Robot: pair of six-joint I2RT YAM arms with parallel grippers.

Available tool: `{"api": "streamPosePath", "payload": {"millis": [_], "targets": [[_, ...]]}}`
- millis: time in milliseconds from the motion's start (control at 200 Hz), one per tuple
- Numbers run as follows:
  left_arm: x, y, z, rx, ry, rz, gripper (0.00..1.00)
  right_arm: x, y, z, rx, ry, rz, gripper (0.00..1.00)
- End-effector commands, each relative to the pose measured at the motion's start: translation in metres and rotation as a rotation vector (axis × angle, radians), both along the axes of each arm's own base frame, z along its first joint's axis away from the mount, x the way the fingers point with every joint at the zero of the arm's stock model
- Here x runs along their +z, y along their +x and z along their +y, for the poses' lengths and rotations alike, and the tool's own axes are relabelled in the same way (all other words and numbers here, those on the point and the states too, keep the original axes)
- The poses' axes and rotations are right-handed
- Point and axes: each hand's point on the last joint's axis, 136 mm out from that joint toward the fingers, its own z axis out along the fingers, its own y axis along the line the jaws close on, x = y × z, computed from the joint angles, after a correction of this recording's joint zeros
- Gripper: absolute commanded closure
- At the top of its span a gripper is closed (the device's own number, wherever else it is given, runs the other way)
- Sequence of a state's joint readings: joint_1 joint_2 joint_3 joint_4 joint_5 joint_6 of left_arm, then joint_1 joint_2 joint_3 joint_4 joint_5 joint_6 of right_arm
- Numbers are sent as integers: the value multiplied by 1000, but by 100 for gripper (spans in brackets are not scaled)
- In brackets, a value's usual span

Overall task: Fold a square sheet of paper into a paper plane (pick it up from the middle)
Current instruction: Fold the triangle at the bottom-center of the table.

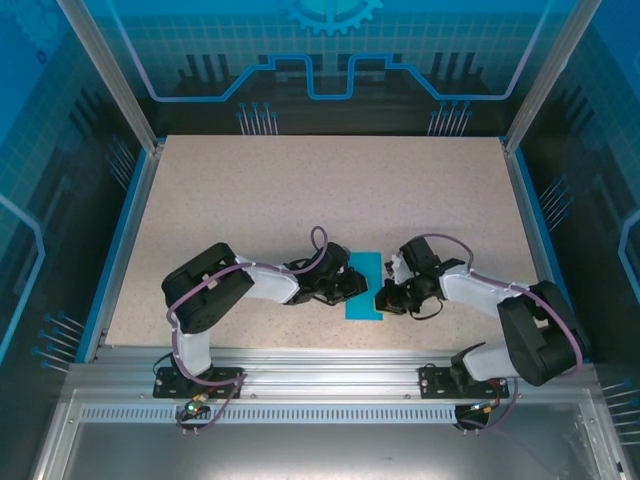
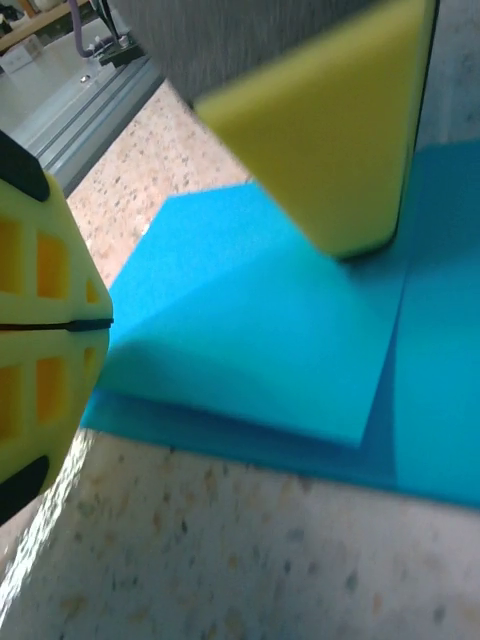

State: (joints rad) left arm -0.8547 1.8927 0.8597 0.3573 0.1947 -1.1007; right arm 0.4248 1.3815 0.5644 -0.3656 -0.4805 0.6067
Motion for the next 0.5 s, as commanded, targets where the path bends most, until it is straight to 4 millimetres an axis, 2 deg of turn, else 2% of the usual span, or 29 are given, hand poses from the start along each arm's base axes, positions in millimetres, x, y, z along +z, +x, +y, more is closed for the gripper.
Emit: {"api": "streamPosePath", "payload": {"millis": [0, 200, 280, 375, 495], "targets": [[-27, -12, 16, 5, 101, 57, 79, 10, 6, 18, 47, 12, -18, 94], [-23, -9, 13, 6, 99, 54, 80, -17, 12, 17, 38, -54, 29, 96], [-23, -8, 13, 5, 102, 52, 80, -30, 10, 8, 22, -85, 60, 96], [-26, -9, 16, 7, 118, 58, 80, -42, -2, -6, -17, -98, 118, 97], [-29, -10, 18, 6, 138, 64, 82, -38, -16, -18, -44, -107, 113, 95]]}}
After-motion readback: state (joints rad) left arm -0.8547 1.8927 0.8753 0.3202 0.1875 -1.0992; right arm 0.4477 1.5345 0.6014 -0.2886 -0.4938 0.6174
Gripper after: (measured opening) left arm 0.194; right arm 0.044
